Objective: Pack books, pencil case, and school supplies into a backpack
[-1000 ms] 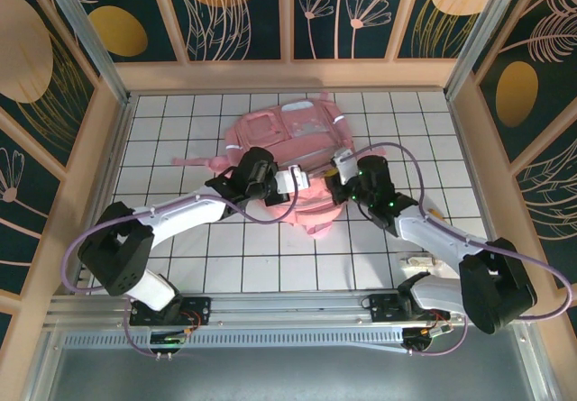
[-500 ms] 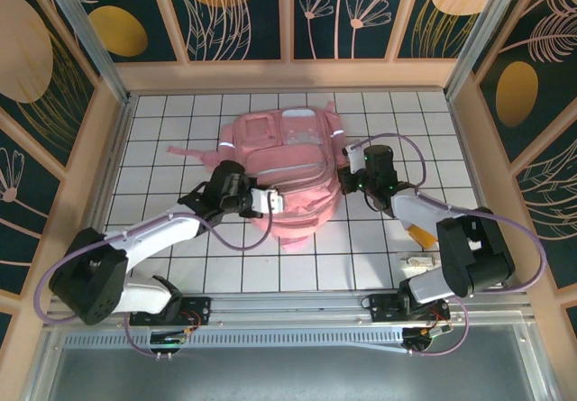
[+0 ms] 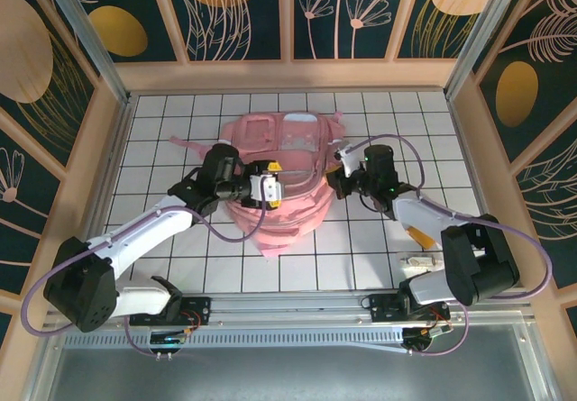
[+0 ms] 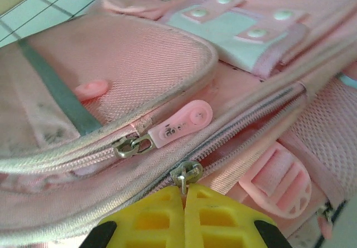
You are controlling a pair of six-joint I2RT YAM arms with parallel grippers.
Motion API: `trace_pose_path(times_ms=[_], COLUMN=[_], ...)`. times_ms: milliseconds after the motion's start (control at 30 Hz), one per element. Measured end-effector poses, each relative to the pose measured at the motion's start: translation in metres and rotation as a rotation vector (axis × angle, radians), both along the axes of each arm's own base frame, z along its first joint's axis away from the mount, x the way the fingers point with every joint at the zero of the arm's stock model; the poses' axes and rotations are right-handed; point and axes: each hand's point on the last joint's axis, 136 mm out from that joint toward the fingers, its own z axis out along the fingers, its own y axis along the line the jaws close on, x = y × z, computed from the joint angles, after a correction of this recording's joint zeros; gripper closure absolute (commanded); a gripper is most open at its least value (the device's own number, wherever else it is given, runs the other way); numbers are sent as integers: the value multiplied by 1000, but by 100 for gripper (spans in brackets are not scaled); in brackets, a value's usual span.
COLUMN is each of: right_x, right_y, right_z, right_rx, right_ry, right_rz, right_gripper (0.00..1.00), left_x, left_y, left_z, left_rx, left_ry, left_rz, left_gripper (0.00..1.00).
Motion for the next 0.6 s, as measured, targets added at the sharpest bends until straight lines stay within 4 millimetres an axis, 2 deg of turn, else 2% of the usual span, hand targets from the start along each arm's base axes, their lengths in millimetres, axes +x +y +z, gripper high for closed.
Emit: trace_pose_path(times_ms=[100, 167, 267, 400, 433, 467, 500, 567, 600], right_x=[-12, -17, -21, -22, -22, -23, -23, -24, -24], right_y=[10, 14, 15, 15, 15, 15, 15, 14, 14], right_z=[3, 5, 5, 4, 4, 3, 3, 0, -1], right_rx=[6, 12, 17, 18, 18, 17, 17, 14, 11], right_ry=[-3, 0, 5, 8, 9, 11, 12, 17, 20], right_rz=[61, 86, 103, 106, 105, 105, 105, 104, 102], right_gripper=[100, 100, 100, 100, 100, 100, 100, 100, 100], left_x=[-13, -14, -3, 16, 20, 22, 23, 22, 23], left_y=[-33, -47, -51, -47, -45, -42, -41, -39, -39], left_z=[4, -7, -30, -51, -56, -60, -63, -67, -68], left_rx=[-20, -12, 21, 71, 85, 95, 103, 119, 123], left_ry=[48, 109, 184, 220, 226, 234, 239, 253, 253], left_rz=[-59, -58, 1, 117, 148, 173, 186, 216, 226], left_gripper=[29, 29, 29, 29, 34, 45, 57, 91, 100])
